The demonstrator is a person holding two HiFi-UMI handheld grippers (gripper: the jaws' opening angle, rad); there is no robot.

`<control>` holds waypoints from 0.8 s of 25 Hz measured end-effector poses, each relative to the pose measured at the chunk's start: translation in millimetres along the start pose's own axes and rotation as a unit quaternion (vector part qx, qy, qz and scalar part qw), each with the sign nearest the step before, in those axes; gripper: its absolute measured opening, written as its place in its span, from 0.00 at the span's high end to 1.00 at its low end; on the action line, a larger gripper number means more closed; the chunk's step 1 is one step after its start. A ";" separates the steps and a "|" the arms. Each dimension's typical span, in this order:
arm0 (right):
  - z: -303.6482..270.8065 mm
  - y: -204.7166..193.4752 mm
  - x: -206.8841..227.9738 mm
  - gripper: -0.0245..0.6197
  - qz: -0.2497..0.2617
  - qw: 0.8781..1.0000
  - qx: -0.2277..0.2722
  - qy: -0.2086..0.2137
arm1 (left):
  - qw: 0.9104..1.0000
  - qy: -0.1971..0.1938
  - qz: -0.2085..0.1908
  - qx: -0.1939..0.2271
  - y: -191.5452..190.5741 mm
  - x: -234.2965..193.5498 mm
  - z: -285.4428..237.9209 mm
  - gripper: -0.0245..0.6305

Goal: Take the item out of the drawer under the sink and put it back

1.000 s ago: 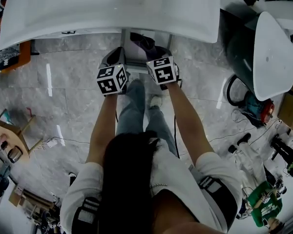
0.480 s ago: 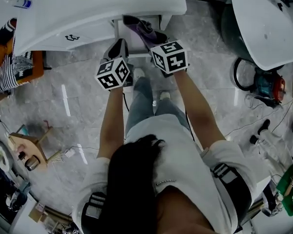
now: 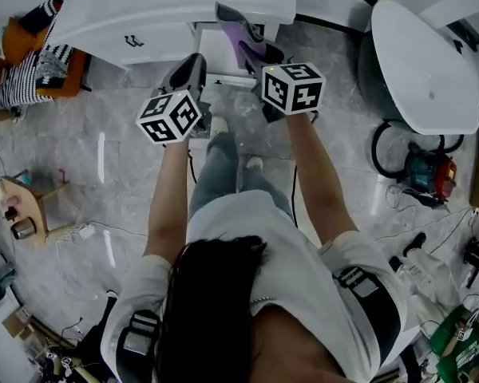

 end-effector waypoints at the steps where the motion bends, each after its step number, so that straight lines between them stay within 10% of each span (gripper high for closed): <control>1: 0.9 3.9 0.0 0.80 -0.001 1.000 0.005 -0.004 | 1.000 0.000 -0.004 0.006 6.5 0.8 4.6 0.95; 20: 33.3 -3.7 -83.9 0.80 0.027 0.999 -0.001 -0.035 | 0.999 0.005 -0.030 0.025 -1.1 -6.4 110.2 0.95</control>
Point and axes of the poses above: the fingertips, and each gripper's own axes: z backward along the fingers, x to its right, y out of its top, the point moved 5 cm from there along z, backward along the fingers, and after that the axes turned 8 degrees about z, right-handed, at the moved point
